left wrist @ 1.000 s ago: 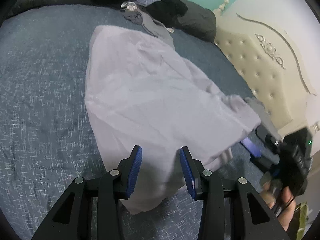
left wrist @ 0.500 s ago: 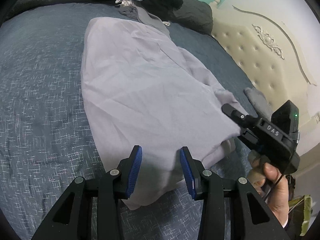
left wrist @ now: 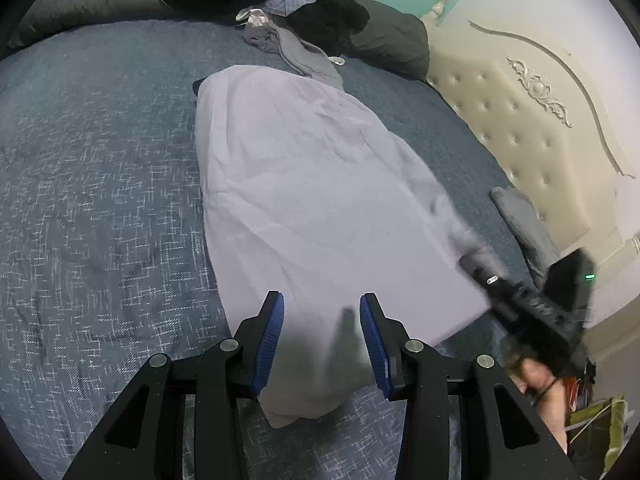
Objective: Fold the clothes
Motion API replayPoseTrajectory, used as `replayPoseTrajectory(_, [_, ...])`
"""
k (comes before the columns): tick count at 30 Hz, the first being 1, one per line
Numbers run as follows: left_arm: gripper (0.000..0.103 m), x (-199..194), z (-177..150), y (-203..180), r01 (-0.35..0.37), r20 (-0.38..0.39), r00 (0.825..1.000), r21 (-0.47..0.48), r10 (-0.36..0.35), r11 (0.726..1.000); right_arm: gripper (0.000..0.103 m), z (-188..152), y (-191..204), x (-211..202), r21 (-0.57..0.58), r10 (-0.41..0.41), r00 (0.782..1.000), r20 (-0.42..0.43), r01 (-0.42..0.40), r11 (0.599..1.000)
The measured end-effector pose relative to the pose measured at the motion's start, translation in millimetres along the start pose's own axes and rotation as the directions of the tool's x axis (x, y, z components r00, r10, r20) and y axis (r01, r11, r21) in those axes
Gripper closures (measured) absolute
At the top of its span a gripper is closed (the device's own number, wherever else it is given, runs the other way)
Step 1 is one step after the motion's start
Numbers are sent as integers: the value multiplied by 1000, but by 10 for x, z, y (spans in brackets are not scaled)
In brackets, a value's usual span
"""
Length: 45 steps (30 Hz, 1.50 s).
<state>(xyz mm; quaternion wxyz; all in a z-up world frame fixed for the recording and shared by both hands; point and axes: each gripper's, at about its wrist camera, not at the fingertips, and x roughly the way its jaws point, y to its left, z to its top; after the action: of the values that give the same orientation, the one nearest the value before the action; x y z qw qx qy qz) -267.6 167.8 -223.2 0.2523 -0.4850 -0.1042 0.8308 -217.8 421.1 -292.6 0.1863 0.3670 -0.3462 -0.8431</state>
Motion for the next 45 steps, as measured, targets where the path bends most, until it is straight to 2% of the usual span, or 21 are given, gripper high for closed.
replayPoseTrajectory(2, [60, 48, 5, -12, -8, -8, 1000, 3, 8, 1000, 94, -11, -160, 63, 71, 3, 1000, -30, -1, 997])
replayPoseTrajectory(4, [60, 103, -5, -24, -15, -19, 1000, 9, 15, 1000, 90, -6, -227, 68, 93, 9, 999, -31, -6, 996])
replayPoseTrajectory(11, [60, 219, -82, 14, -29, -34, 999, 3, 29, 1000, 92, 11, -138, 253, 11, -26, 997, -67, 27, 1000])
replayPoseTrajectory(18, [60, 289, -147, 28, -37, -55, 998, 27, 39, 999, 92, 24, -225, 192, 45, -17, 997, -78, 20, 999])
replayPoseTrajectory(19, [60, 300, -160, 42, -37, -57, 998, 26, 38, 999, 90, 19, -232, 151, 49, -22, 997, -72, 25, 998])
replayPoseTrajectory(21, [60, 306, -177, 76, -31, -57, 998, 16, 32, 999, 80, 33, -249, 54, 69, -37, 998, -56, 41, 997])
replayPoseTrajectory(27, [60, 231, -195, 112, -25, -52, 998, 8, 25, 1000, 78, 149, -54, -392, -11, -128, 988, 87, 129, 992])
replayPoseTrajectory(29, [60, 167, -189, 115, -19, -44, 999, -1, 19, 1000, 78, 171, 33, -475, -38, -102, 987, 125, 108, 993])
replayPoseTrajectory(32, [60, 162, -207, 122, -14, -58, 998, -15, 13, 1000, 80, 125, 216, -390, -122, -35, 995, 94, 46, 991])
replayPoseTrajectory(33, [60, 178, -218, 121, -17, -66, 998, -13, 16, 1000, 85, 108, 279, -355, -151, -12, 997, 80, 24, 988])
replayPoseTrajectory(35, [60, 193, -244, 131, -19, -71, 997, -12, 18, 1000, 87, 50, 305, -207, -156, 0, 1000, 21, 3, 988])
replayPoseTrajectory(38, [60, 210, -278, 154, -16, -74, 997, -21, 14, 1000, 91, -43, 169, -14, -115, -75, 996, -46, 70, 991])
replayPoseTrajectory(40, [60, 242, -309, 151, -16, -84, 996, -17, 15, 1000, 99, -74, 43, 37, -88, -137, 989, -57, 132, 987])
replayPoseTrajectory(42, [60, 283, -337, 107, -27, -99, 995, 11, 28, 1000, 102, -85, -84, 44, -53, -191, 980, -55, 188, 981])
replayPoseTrajectory(45, [60, 279, -327, 81, -36, -106, 994, 28, 39, 999, 103, -100, -249, 35, 7, -212, 975, -62, 213, 977])
